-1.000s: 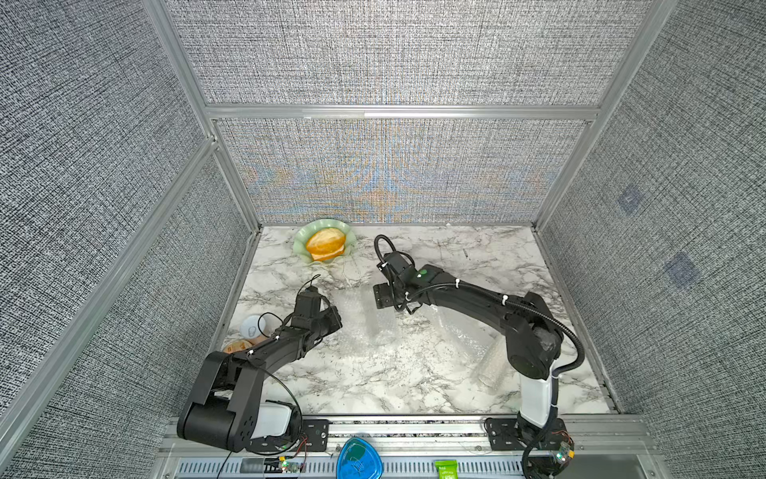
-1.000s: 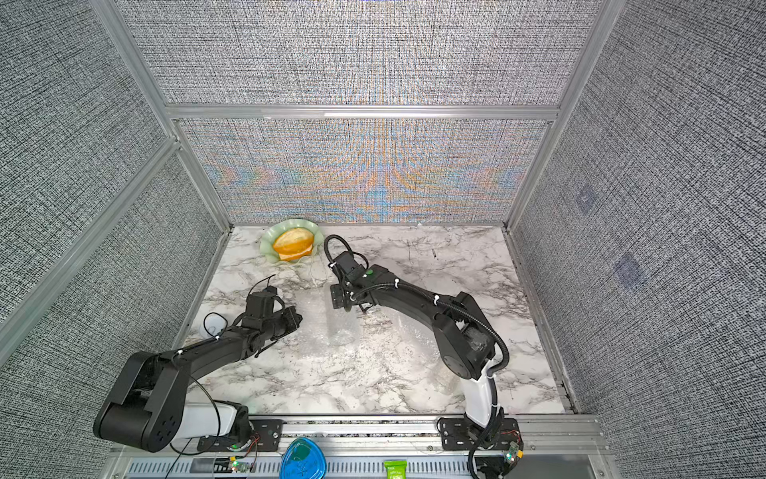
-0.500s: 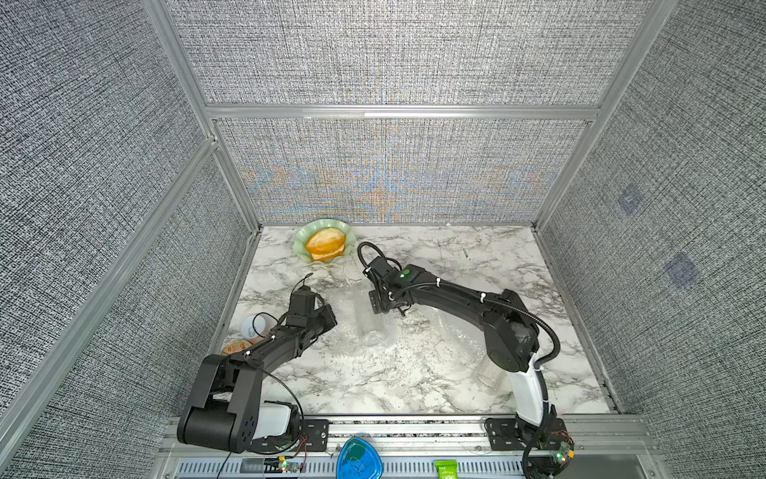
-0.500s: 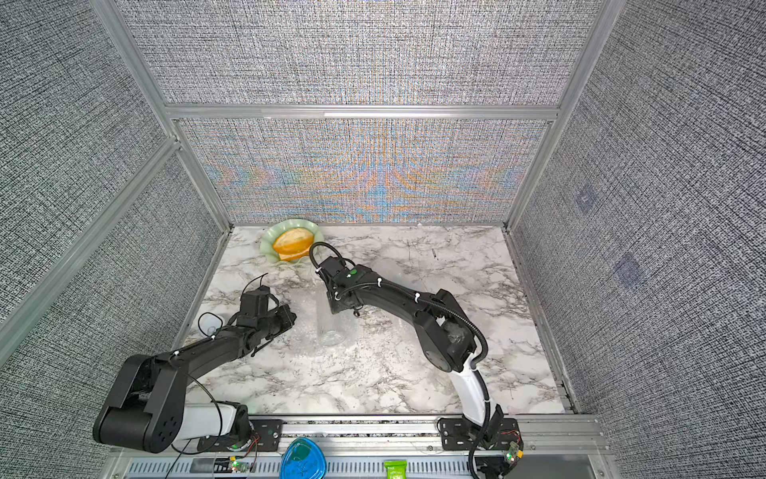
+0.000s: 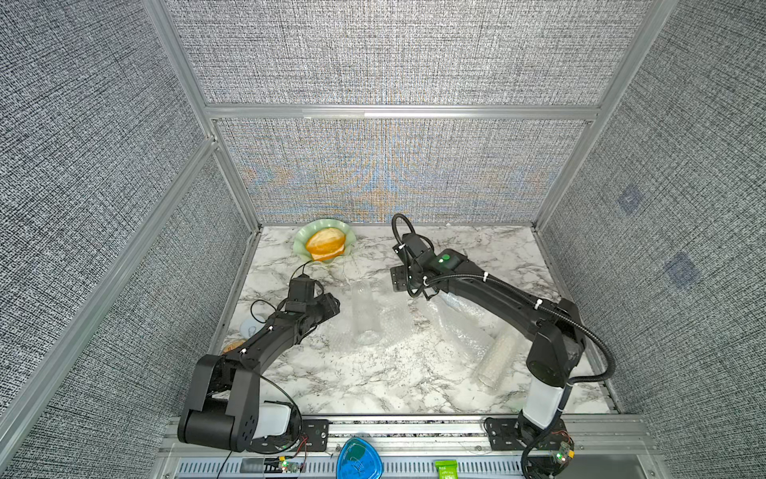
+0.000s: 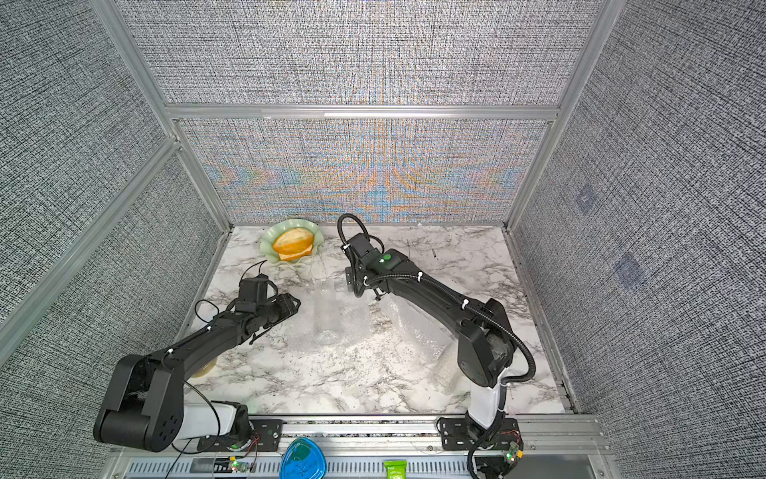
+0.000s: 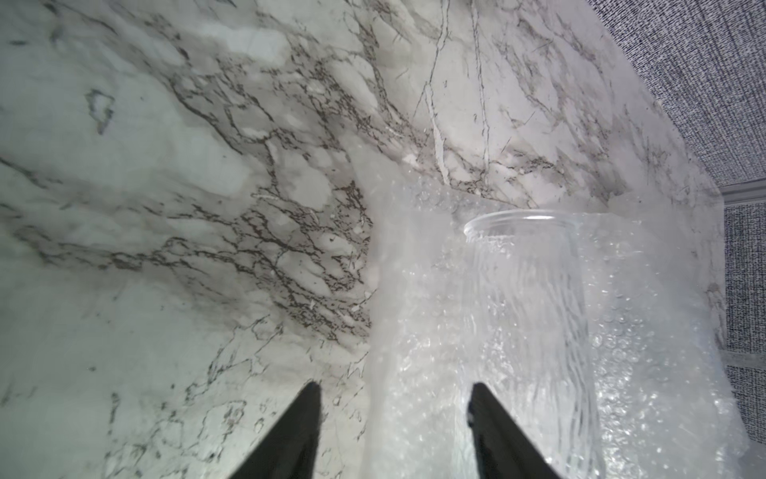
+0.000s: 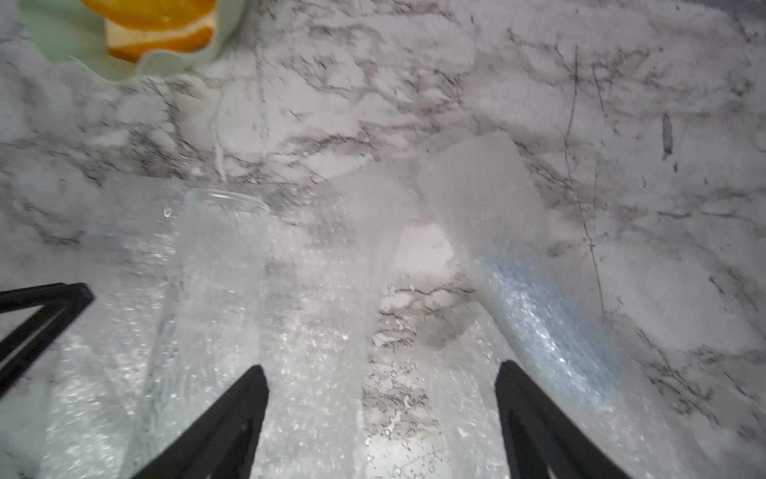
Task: Unwrap the vase from the bubble wrap
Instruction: Unwrap the bubble wrap at the center of the board.
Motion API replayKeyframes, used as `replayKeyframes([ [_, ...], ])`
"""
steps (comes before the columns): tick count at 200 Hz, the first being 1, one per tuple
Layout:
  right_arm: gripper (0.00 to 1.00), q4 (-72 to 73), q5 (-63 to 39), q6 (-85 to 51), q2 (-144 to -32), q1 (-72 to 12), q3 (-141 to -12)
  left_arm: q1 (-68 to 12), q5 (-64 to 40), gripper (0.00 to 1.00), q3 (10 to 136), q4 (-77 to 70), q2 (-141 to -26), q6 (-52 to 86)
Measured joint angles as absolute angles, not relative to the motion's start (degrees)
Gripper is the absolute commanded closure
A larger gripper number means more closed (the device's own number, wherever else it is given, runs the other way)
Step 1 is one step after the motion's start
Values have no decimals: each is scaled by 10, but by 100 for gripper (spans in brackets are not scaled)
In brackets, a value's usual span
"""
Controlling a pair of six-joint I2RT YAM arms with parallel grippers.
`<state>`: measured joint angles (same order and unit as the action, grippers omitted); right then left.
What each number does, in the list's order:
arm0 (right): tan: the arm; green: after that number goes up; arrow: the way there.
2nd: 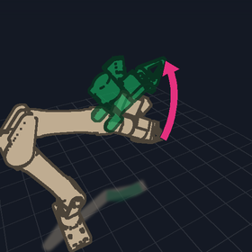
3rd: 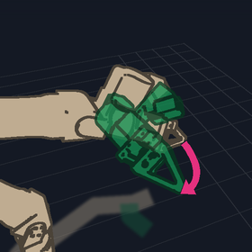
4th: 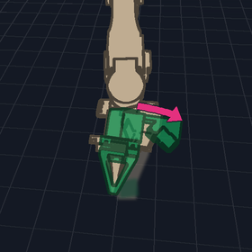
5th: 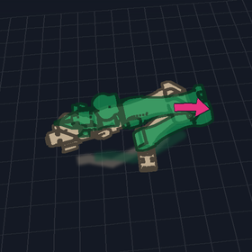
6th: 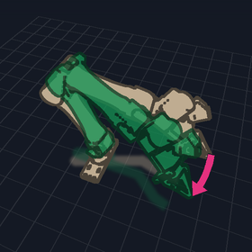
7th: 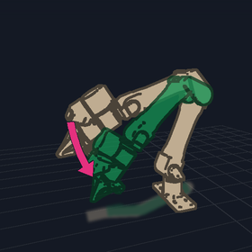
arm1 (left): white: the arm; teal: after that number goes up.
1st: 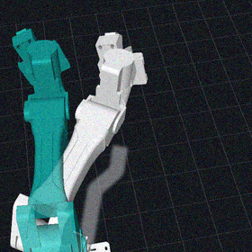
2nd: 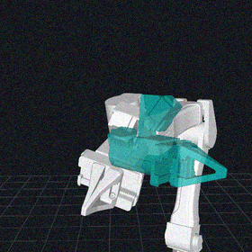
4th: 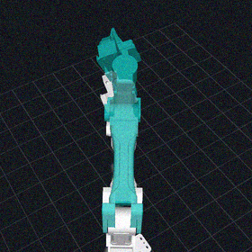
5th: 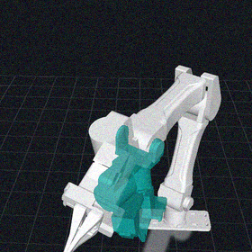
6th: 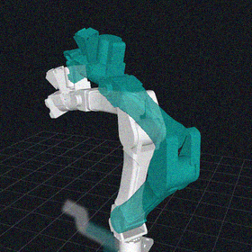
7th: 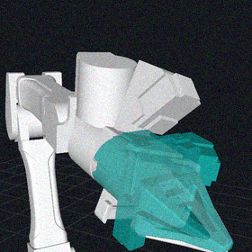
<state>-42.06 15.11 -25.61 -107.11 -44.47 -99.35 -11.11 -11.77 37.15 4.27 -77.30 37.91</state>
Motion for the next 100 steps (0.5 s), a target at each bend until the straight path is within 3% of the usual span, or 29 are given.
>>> replayKeyframes([
  [100, 13, -541, 70, -244, -1343, -465, -1357, -111, -39, 7, 557, 240, -754, 320],
])
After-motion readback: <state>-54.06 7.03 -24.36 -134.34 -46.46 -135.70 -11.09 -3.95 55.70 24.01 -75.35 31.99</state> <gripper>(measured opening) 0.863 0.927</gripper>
